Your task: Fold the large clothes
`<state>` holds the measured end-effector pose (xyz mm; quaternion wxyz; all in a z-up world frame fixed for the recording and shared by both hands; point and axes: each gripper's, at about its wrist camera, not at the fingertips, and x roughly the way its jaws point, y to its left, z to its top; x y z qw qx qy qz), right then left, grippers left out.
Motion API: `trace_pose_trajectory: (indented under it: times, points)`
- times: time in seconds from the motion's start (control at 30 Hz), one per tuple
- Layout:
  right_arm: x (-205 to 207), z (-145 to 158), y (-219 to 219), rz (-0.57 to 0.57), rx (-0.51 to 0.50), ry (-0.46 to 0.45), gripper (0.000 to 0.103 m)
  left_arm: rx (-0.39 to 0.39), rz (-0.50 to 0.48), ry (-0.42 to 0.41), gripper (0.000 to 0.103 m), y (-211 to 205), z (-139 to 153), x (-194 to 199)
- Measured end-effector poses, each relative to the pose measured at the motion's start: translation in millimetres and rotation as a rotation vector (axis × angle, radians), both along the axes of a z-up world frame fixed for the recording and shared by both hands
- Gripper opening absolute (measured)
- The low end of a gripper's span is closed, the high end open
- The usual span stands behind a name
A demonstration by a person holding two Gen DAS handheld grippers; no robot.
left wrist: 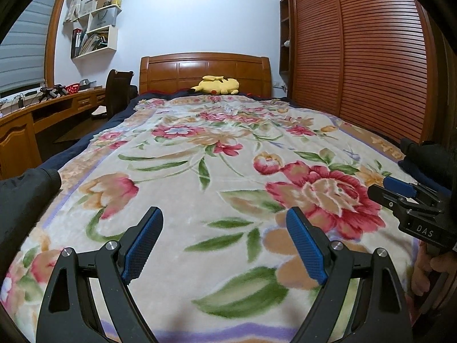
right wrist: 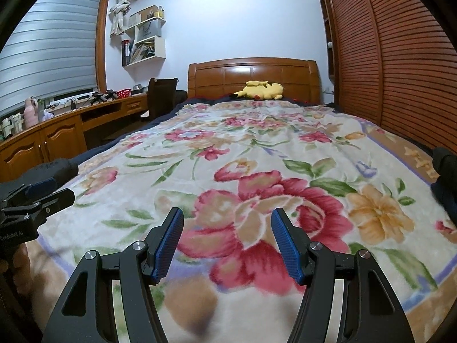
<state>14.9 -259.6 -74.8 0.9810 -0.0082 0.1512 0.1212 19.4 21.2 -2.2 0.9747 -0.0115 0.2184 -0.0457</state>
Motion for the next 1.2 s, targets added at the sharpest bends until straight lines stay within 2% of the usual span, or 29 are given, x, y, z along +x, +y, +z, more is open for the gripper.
trace_pose_trajectory:
  times: [1.2]
  points:
    - [1.4, -1.2, 2.7, 0.008, 0.006, -0.006, 0.066, 0.019, 0.008, -0.010, 0.088, 1.2, 3.9, -3.8]
